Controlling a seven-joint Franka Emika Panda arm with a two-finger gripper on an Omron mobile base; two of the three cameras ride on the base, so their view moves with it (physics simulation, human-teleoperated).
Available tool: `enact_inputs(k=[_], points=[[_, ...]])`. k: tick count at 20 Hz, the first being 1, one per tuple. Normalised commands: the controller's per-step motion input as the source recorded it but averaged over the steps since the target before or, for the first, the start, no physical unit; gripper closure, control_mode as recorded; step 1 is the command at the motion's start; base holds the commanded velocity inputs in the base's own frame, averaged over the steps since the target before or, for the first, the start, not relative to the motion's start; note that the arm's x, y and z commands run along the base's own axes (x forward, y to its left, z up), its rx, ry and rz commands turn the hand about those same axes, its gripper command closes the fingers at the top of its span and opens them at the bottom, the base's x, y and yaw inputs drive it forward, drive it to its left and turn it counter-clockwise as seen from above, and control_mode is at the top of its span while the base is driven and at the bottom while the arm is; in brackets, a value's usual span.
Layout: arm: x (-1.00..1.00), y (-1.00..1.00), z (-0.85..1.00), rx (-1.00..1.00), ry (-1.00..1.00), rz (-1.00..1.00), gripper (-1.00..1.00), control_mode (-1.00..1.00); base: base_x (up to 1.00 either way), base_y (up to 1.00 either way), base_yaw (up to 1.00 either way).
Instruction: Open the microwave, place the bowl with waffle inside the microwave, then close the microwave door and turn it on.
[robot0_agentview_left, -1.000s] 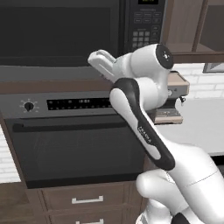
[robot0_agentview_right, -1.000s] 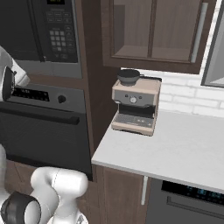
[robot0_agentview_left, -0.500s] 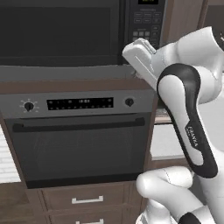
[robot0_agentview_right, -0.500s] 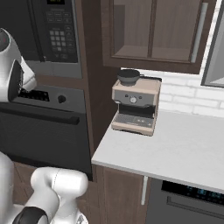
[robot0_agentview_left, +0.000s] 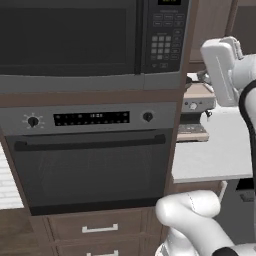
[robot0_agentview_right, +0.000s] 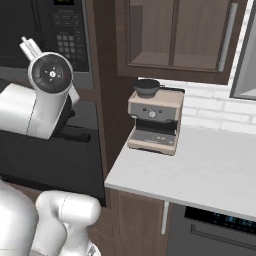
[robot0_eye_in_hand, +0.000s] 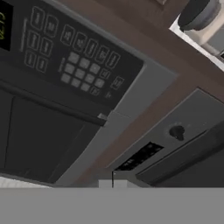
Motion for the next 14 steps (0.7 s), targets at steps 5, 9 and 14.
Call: enact_inputs(k=[5, 9, 14], points=[[0.00, -0.34, 0.00, 0.08, -0.16, -0.10, 1.00, -1.00, 0.00, 0.00, 0.00], [0.00, 0.00, 0.00, 0.00, 0.00, -0.28, 1.00, -1.00, 0.00, 0.00, 0.00], [0.00, 0.00, 0.03, 0.04, 0.00, -0.20, 1.00, -1.00, 0.00, 0.00, 0.00]])
